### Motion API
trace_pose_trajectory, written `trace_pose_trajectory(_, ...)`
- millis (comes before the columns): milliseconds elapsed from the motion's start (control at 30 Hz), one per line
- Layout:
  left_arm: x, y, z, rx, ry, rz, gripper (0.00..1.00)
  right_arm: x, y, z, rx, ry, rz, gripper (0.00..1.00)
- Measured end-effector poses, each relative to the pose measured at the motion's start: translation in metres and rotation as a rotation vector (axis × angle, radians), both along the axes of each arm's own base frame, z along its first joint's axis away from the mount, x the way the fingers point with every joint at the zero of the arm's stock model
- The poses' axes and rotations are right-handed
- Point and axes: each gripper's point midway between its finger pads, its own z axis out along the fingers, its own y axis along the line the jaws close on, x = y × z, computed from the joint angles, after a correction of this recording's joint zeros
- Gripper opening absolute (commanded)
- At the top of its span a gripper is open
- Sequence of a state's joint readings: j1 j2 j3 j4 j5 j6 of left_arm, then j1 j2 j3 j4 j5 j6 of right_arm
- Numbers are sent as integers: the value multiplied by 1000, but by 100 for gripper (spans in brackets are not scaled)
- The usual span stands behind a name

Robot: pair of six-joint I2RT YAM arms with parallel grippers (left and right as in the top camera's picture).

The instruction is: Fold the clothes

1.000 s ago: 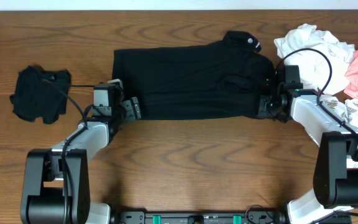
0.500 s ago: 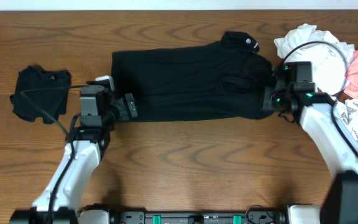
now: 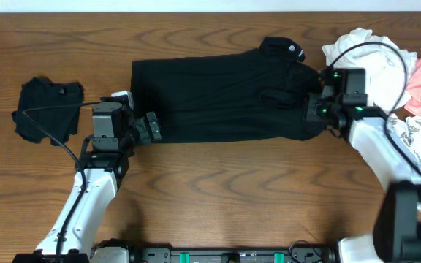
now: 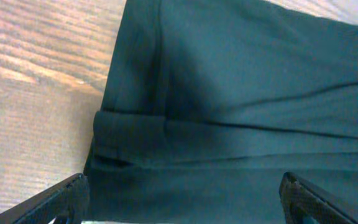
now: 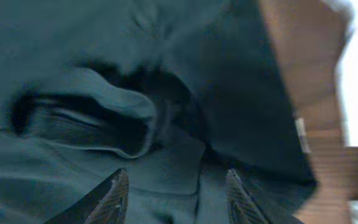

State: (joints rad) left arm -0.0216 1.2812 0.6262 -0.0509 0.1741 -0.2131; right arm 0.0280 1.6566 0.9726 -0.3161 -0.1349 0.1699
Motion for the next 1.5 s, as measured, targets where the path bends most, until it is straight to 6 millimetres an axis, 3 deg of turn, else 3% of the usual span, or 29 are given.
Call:
trace_pose_trajectory(167,-2,0,-2,1,13,1,98,6,0,-37,-1,52,1,50)
trace_pose_trajectory(367,-3,0,-3,0,15,0,98,-9,3,-61,-7,145,12,49)
trace_pose_trajectory(700,-2,0,-2,0,14,0,98,-56,6,-64,-11,362,34,41)
trace_pose_trajectory(933,-1,0,-6,-1,21,-2,99,-55,7,-64,-4,355,32,43)
trace_pose_trajectory(1367,27,-5,-60,-17,54,-18,98,-54,8,-63,8,353,21,43)
trace_pose_trajectory(1500,27,-6,-76,-17,85,-23,96,-54,8,-63,10,352,21,43)
